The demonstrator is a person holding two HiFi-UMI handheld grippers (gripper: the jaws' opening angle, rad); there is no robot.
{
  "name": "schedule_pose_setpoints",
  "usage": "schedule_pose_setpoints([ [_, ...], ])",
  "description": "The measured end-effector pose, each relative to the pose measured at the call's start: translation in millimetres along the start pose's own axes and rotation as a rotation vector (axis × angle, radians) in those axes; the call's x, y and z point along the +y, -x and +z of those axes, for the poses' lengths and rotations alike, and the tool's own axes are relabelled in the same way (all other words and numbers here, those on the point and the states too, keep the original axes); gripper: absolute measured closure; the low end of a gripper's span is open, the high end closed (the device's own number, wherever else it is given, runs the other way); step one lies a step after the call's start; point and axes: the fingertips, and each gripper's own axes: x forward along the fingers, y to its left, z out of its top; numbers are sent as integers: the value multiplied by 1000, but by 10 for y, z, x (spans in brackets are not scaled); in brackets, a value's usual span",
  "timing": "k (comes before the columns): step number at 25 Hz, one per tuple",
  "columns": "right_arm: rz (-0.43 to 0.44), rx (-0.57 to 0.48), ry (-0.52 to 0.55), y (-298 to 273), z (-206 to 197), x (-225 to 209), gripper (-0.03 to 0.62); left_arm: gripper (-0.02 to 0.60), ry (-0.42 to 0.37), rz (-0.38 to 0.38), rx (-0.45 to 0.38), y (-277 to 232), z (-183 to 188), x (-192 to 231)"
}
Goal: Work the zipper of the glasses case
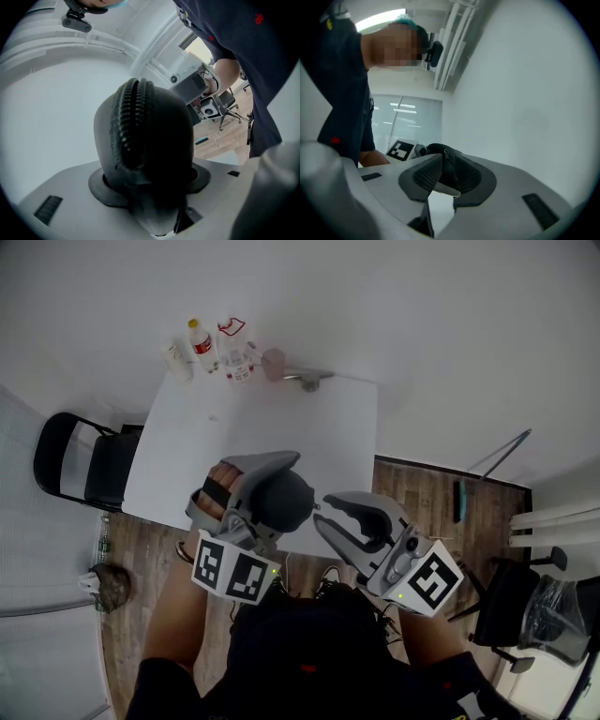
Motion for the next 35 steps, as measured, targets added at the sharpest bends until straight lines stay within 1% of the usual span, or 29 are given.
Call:
schedule_pose_setpoints([
  [5,-51,64,177,-3,-66,1,511,305,1,-20,6,-20,-8,-42],
  [8,-90,117,322,-7,-126,8,522,305,5,-34,16,-33,-42,-65],
  [10,-103,142,391,-20,-171,9,541,305,9,-44,19,-41,-66,-78],
  [12,-95,160,413,-26,-212,4,548,305,7,-56,23,-45,-83,-94],
  [17,-81,183,428,7,-227,12,576,305,8,-67,43,-39,-109,-121],
  [19,-75,200,409,26,-241,21,577,305,-1,-60,60,-41,-140,-120],
  [20,-70,212,379,35,-255,22,577,305,-17,-53,76,-44,-170,-116],
  [22,-59,229,283,51,-282,21,579,305,-73,-34,120,-49,-251,-100],
  [24,-45,221,191,55,-277,20,579,305,-136,-18,157,-53,-312,-91],
  [26,-33,208,133,64,-266,24,579,305,-174,-7,169,-47,-317,-99],
  [28,-25,196,104,71,-254,31,579,305,-182,3,158,-36,-291,-109],
  [30,-30,188,102,58,-253,36,579,305,-173,6,147,-22,-282,-124],
  [35,-48,160,86,29,-250,32,579,305,-158,5,151,-13,-293,-132],
])
